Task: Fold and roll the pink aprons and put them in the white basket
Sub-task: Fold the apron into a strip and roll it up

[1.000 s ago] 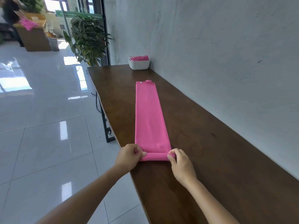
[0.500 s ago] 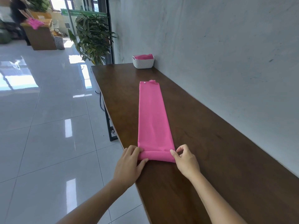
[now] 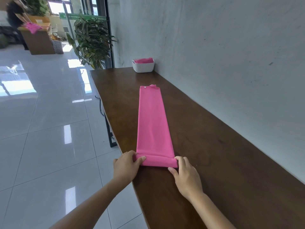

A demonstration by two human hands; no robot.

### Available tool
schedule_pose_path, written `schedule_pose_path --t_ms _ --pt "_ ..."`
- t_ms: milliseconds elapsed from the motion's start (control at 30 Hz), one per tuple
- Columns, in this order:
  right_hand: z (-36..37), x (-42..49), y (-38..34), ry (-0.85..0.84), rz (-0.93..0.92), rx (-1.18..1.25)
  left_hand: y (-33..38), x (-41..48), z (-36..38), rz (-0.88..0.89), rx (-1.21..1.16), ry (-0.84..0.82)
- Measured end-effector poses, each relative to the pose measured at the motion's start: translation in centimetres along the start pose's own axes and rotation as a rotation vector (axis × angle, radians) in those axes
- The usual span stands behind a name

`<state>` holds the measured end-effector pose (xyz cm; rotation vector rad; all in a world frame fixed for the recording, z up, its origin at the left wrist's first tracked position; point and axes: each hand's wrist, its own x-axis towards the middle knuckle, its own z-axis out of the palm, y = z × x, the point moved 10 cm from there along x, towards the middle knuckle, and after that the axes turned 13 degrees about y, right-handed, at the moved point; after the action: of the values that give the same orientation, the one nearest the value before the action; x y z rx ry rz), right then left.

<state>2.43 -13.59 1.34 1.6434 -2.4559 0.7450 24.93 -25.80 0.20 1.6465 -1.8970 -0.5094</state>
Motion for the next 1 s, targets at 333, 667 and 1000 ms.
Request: schedule_pose_path --t_ms 333,667,1000 --pt "0.0 0.2 -0.8 -0.023 -0.052 -0.023 -2.1 -1.1 -1.3 -0.193 -0.099 0.043" --pt "0.4 1.8 -1.2 -0.230 -0.034 0.000 1.0 -3.0 -3.0 0.378 -0.098 0.110" --pt "0.8 3.0 -0.2 -0.348 0.161 0.087 0.0 0.0 -1.5 0.064 -0.231 -0.062"
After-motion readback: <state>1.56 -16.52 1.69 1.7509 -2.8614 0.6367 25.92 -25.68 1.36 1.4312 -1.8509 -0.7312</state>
